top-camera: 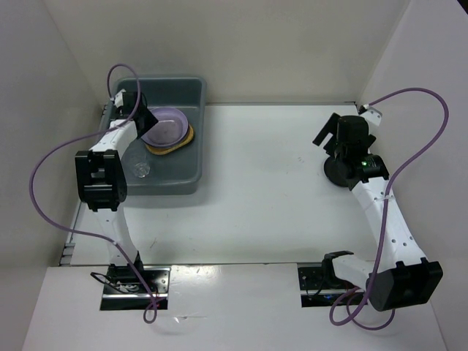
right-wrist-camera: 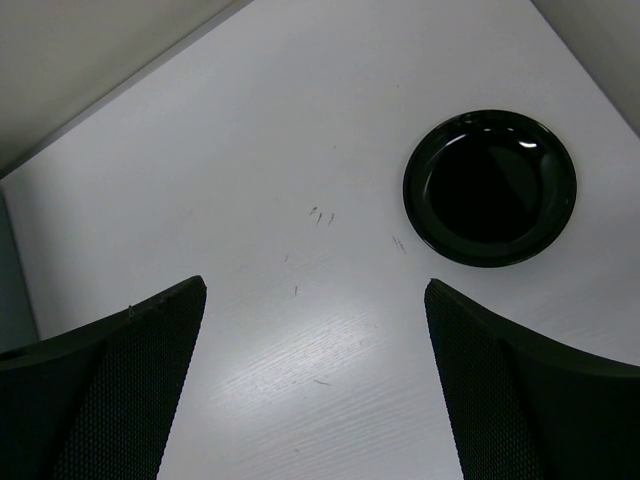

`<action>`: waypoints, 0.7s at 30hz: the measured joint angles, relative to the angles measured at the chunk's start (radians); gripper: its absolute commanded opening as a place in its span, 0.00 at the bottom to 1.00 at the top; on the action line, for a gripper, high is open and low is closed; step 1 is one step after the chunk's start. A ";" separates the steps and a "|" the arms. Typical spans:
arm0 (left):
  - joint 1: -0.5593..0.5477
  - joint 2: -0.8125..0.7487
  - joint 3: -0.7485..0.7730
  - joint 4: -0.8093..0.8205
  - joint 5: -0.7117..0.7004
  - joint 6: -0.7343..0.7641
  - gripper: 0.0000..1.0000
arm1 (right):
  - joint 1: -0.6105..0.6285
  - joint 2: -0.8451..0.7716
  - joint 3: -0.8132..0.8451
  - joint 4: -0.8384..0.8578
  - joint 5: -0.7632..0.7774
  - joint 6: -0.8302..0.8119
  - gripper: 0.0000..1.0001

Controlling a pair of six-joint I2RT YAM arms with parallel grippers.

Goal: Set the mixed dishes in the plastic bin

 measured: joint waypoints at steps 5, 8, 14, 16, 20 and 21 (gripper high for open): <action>-0.001 0.050 0.136 0.005 0.011 0.000 0.91 | 0.000 0.001 0.000 -0.002 0.001 -0.004 0.95; -0.001 0.039 0.191 0.008 0.030 0.005 0.92 | 0.000 0.006 -0.002 -0.003 0.008 -0.004 0.95; -0.035 -0.084 0.190 0.006 0.160 0.035 0.94 | -0.023 0.093 -0.002 -0.010 0.055 0.001 0.84; -0.093 -0.158 0.154 0.019 0.188 0.050 0.94 | -0.055 0.161 0.003 -0.022 0.068 0.012 0.83; -0.293 -0.294 0.058 0.066 0.258 0.059 0.94 | -0.126 0.296 0.006 -0.047 0.081 0.022 0.76; -0.351 -0.313 0.032 0.086 0.277 0.061 0.95 | -0.138 0.319 0.007 -0.055 0.085 0.023 0.73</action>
